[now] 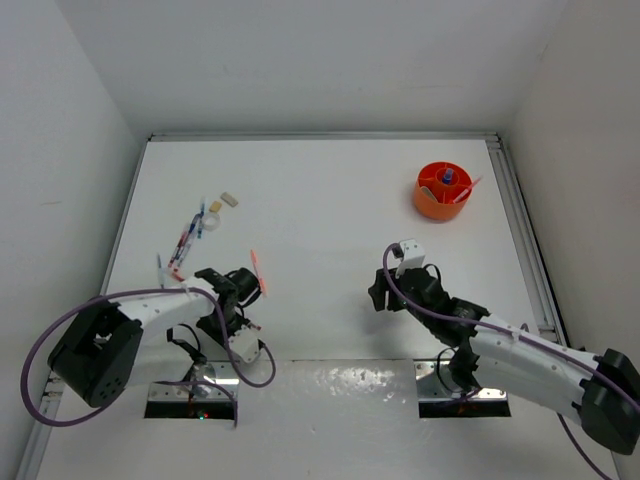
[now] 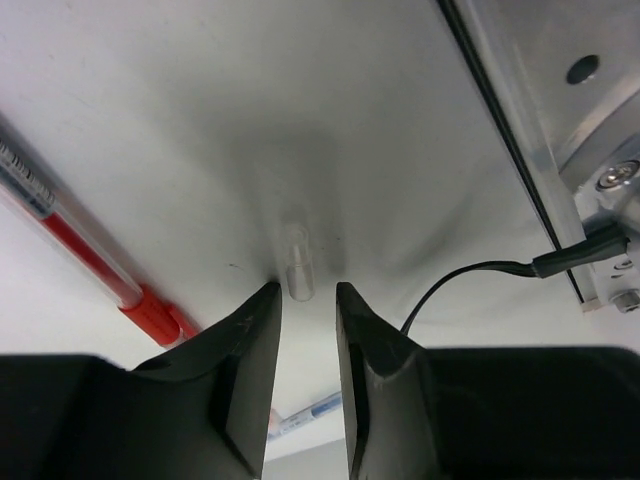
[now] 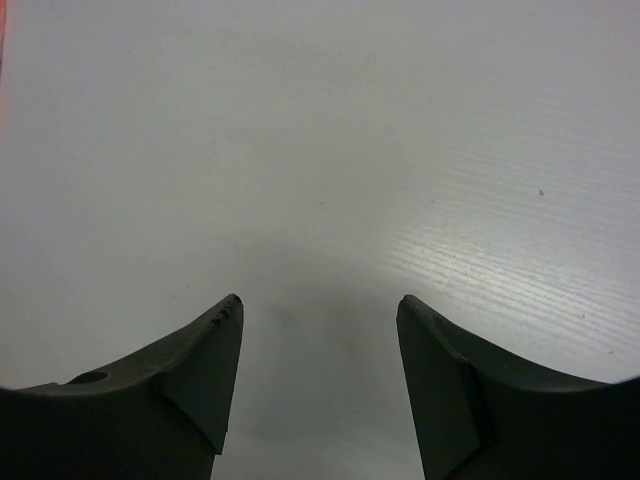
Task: Sort the stationery into containers
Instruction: Pick up the pen cap from the center of the board.
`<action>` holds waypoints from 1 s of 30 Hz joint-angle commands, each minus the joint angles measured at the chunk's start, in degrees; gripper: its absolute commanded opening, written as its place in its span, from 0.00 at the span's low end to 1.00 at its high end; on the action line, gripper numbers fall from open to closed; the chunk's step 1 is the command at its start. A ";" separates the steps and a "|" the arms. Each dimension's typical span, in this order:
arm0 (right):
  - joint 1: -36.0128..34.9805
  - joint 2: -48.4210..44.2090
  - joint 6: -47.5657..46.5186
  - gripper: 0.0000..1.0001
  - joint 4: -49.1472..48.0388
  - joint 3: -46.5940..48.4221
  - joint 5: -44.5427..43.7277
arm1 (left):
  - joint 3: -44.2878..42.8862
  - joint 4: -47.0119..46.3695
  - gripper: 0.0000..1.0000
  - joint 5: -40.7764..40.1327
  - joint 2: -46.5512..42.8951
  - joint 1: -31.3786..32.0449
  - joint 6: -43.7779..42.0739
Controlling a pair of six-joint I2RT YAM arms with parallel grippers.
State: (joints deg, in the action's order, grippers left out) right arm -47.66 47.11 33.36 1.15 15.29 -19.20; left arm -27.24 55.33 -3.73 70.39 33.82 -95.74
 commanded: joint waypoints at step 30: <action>4.50 -3.25 -2.96 0.62 5.97 0.27 0.39 | 1.05 -9.89 0.24 7.59 5.11 11.61 16.38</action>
State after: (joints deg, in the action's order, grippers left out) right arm -43.72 44.71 31.20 7.31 15.29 -17.74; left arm -28.12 50.35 -6.76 73.65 44.47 -79.09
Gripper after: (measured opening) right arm 0.621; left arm 0.246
